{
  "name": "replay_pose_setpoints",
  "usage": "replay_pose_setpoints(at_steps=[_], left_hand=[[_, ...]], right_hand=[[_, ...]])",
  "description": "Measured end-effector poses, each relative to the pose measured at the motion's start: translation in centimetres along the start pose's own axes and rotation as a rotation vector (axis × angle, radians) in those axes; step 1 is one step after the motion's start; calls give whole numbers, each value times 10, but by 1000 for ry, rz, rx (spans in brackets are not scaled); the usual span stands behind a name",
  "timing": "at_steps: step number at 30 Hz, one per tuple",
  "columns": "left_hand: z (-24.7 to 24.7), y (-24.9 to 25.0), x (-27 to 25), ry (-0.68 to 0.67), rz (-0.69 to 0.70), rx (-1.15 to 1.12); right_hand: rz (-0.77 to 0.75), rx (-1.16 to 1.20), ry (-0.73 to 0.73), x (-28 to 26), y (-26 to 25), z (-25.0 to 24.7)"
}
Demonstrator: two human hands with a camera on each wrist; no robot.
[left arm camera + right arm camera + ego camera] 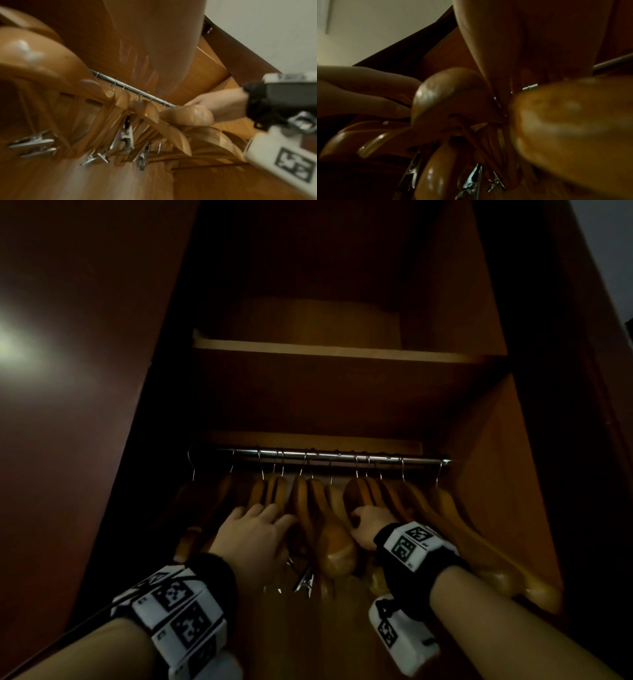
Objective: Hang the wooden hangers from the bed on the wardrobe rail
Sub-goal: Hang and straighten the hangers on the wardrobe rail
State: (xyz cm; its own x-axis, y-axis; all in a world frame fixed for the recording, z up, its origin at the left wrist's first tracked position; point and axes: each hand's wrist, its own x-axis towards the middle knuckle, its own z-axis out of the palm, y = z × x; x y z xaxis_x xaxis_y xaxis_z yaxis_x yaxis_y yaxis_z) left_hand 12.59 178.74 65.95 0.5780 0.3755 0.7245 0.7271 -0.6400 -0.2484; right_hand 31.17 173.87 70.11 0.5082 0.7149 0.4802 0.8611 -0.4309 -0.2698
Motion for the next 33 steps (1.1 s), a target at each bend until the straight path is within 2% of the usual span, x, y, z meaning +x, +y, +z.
replay_pose_setpoints(at_steps=[5, 15, 19, 24, 27, 29, 33], left_hand=[[5, -7, 3, -21, 0, 7], [3, -29, 8, -6, -58, 17], [2, -42, 6, -17, -73, 33], [0, -58, 6, -21, -106, 45], [-2, -55, 8, -1, -114, 31], [-7, -52, 8, 28, -111, 20], [-17, -46, 3, 55, -89, -12]], right_hand=[[25, -47, -117, 13, 1, 15], [-14, -23, -4, 17, -21, -20], [50, -88, -43, 28, -24, -11], [84, -29, -141, 40, -17, 0], [72, -35, -91, 35, -14, -10], [59, -41, -42, 12, -19, -26], [41, -13, -57, -34, -19, -60]])
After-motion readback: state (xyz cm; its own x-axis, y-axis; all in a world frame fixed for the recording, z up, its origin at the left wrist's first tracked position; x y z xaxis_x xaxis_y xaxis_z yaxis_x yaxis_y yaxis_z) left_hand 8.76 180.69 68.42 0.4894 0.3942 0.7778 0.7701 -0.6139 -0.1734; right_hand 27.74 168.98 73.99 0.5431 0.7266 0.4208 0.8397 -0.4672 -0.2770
